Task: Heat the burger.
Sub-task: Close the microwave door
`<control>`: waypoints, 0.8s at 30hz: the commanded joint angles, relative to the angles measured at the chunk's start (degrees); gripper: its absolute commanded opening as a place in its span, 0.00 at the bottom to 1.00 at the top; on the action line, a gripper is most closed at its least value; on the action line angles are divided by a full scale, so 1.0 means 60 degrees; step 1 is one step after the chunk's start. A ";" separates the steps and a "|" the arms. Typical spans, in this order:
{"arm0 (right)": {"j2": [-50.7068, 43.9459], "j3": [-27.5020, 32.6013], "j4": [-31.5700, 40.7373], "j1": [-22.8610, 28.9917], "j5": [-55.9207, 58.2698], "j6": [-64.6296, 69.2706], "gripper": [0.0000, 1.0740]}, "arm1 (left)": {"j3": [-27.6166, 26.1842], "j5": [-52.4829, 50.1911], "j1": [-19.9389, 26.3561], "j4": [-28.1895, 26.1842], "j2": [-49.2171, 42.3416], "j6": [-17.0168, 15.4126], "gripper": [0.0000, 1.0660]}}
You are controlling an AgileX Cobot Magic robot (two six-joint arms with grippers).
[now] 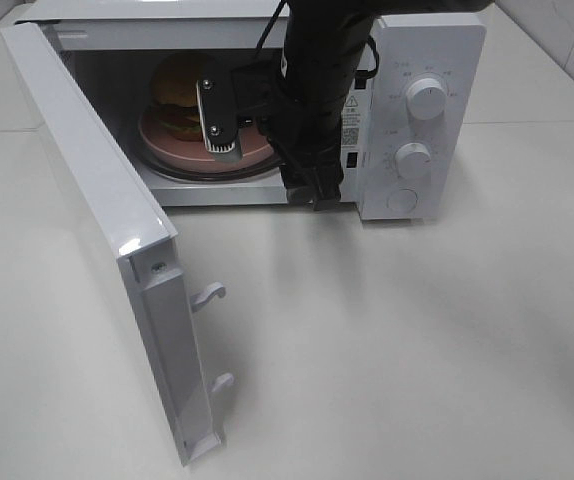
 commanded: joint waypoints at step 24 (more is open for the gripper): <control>-0.5386 0.4593 0.0038 0.0105 0.0258 0.2807 0.71 | 0.0019 -0.0067 -0.0048 0.0000 -0.0191 -0.0019 0.95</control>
